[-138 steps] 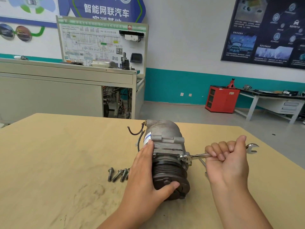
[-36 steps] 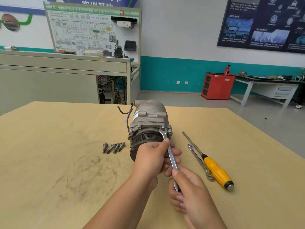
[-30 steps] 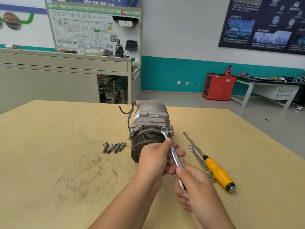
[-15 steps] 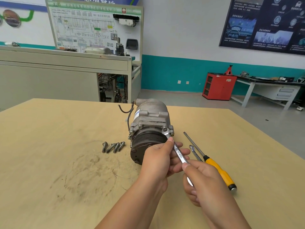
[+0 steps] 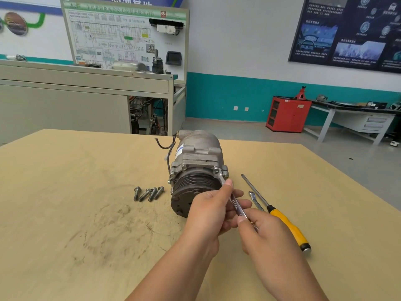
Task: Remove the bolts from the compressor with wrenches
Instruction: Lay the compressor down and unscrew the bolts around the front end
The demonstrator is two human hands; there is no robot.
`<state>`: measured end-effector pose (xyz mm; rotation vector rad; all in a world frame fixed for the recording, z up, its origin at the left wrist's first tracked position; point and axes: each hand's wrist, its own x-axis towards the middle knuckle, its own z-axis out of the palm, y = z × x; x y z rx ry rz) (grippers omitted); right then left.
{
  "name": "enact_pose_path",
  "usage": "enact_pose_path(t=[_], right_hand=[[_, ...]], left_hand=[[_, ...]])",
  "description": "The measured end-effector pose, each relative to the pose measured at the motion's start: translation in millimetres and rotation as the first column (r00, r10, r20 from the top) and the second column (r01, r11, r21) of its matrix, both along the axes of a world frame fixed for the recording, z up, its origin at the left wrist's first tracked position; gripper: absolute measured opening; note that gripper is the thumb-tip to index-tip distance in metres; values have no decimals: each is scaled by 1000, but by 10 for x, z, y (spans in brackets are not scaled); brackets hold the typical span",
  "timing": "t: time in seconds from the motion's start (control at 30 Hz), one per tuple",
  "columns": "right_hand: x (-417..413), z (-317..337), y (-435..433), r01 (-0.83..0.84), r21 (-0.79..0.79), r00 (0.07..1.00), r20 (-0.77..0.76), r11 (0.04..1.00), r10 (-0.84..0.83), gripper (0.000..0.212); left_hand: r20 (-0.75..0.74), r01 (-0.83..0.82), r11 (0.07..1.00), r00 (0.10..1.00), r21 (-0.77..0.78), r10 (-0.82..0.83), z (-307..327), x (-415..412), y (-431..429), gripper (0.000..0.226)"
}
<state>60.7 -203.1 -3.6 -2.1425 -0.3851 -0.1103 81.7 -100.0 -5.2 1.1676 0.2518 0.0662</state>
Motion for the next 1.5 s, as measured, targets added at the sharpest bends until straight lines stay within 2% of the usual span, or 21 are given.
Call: enact_pose_path(t=[0.13,0.2,0.27,0.33,0.43,0.63,0.87,1.17,1.5], right_hand=[[-36,26,65,113,-304,975,217,946,-47,24],[-64,21,131,134,-368,969,243,920,-44,25],[-95,9,195,129,-309,979,192,942,-71,19],[-118,-5,246,74,-121,997,43,990,-70,14],[-111,-60,293,1,156,995,-100,988,15,24],[-158,-194,299,52,313,978,-208,948,15,34],[-129,-168,229,108,442,953,-302,891,34,37],[-132,-75,186,116,487,921,-379,866,90,34],[-109,45,176,144,571,889,-433,808,148,36]], left_hand=[[22,-1,992,1000,128,-1,5,10,22,26],[26,0,987,1000,163,-4,8,8,42,27],[40,-9,981,999,194,1,13,-2,73,27],[64,-41,979,998,198,29,33,-9,129,29],[68,-47,977,997,209,33,63,-8,210,31],[54,12,954,998,300,-29,16,-49,167,30],[47,24,950,998,312,-41,12,-7,82,30],[42,-11,929,999,369,-5,0,25,90,33],[24,9,936,1000,351,-19,50,50,103,34]])
